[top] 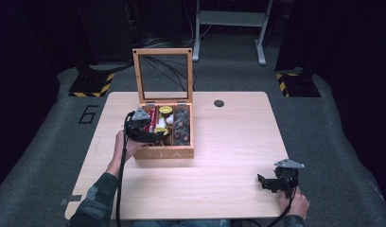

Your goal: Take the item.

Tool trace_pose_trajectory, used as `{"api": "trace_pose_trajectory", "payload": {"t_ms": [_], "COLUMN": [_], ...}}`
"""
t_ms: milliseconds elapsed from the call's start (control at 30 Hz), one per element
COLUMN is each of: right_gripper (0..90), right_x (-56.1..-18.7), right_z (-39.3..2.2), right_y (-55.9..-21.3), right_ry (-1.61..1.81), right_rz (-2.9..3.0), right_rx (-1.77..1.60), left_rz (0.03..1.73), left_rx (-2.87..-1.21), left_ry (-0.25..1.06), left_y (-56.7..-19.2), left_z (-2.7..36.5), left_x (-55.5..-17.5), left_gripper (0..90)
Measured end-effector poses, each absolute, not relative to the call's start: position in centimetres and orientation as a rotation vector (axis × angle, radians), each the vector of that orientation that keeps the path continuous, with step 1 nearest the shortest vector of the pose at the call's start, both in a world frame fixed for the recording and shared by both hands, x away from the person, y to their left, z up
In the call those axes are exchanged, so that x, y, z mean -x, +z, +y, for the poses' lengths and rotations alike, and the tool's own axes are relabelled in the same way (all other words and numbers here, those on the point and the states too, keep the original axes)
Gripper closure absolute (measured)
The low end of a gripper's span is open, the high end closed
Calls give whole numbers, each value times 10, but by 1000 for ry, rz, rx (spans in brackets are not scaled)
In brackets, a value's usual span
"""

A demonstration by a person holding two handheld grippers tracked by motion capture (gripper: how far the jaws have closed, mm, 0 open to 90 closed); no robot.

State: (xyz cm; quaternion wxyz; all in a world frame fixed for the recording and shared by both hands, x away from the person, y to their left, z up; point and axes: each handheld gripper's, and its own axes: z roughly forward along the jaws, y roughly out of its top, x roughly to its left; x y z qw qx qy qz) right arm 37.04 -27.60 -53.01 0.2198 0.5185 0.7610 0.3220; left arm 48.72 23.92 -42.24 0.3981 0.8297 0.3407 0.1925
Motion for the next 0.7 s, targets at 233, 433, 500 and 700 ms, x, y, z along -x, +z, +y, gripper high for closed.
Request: {"api": "trace_pose_trajectory", "payload": {"t_ms": [233, 433, 500, 700], "right_gripper": [0, 0, 0, 0], "right_x": [-370, -370, -370, -370], "right_z": [-276, -276, -276, -276], "right_y": [-530, -530, -530, -530], "right_ry": [891, 890, 890, 889], "right_rz": [2104, 2104, 2104, 2104], "right_rx": [-1435, -1434, -1434, -1433], "left_rz": [803, 834, 838, 831], "left_rx": [-2195, -2232, -2255, -2279], "left_ry": [460, 451, 454, 429], "left_y": [-432, -438, -440, -443], "left_z": [224, 219, 219, 218], "left_x": [-497, -503, -505, -504], "left_gripper": [275, 339, 358, 375]}}
